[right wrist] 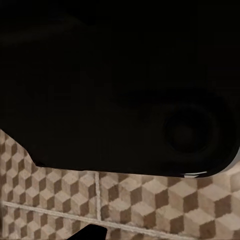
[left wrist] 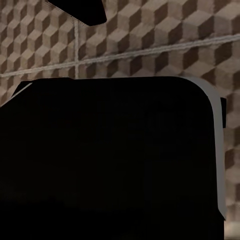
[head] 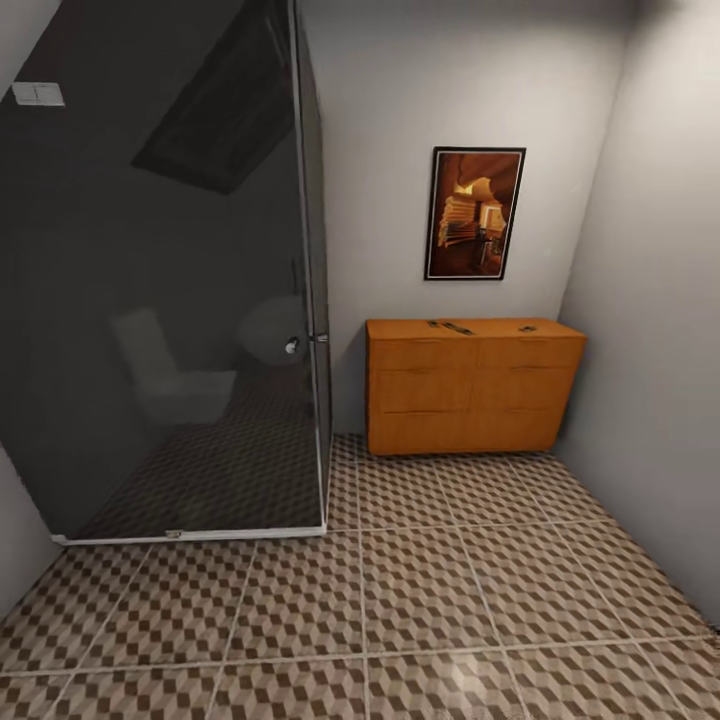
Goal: Take the four mousetraps from the cabinet in the bathroom and place them on the bathroom floor. Make sure all four end up on the same floor surface, and ensure that at least two of them are either under or directly next to the same bathroom sink.
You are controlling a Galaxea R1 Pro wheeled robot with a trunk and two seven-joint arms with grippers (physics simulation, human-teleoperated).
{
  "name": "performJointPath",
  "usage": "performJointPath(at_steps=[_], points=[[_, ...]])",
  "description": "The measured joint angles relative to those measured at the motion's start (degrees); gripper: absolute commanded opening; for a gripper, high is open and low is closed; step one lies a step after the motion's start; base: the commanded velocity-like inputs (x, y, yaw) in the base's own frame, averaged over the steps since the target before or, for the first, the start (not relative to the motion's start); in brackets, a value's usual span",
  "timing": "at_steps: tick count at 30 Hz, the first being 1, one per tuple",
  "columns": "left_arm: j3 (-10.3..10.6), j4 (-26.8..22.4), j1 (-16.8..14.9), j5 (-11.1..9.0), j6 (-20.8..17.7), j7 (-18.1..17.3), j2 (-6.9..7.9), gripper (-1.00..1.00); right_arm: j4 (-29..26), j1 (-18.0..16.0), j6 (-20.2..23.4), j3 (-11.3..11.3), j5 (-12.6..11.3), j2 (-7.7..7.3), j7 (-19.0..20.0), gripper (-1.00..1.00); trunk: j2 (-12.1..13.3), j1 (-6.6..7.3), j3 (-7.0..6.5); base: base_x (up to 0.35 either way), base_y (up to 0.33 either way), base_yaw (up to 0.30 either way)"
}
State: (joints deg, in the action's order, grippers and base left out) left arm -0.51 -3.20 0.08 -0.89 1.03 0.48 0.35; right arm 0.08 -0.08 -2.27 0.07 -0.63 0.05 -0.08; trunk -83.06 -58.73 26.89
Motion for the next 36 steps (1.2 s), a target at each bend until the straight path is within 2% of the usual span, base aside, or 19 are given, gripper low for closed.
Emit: performJointPath(at_steps=[28,36], points=[[-0.05,-0.02,0.0,0.0,0.0,0.0,-0.08,1.0,0.0,0.0,0.0,-0.06,0.0,0.02,0.0,1.0,0.0,0.0,-0.28,0.002,-0.001,-0.286],[-0.02,0.05,0.0,-0.13,-0.07,0.0,-0.02,1.0,0.0,0.0,0.01,-0.14,0.01,-0.02,-0.07,1.0,0.0,0.02,-0.42,0.154,-0.085,-0.164]])
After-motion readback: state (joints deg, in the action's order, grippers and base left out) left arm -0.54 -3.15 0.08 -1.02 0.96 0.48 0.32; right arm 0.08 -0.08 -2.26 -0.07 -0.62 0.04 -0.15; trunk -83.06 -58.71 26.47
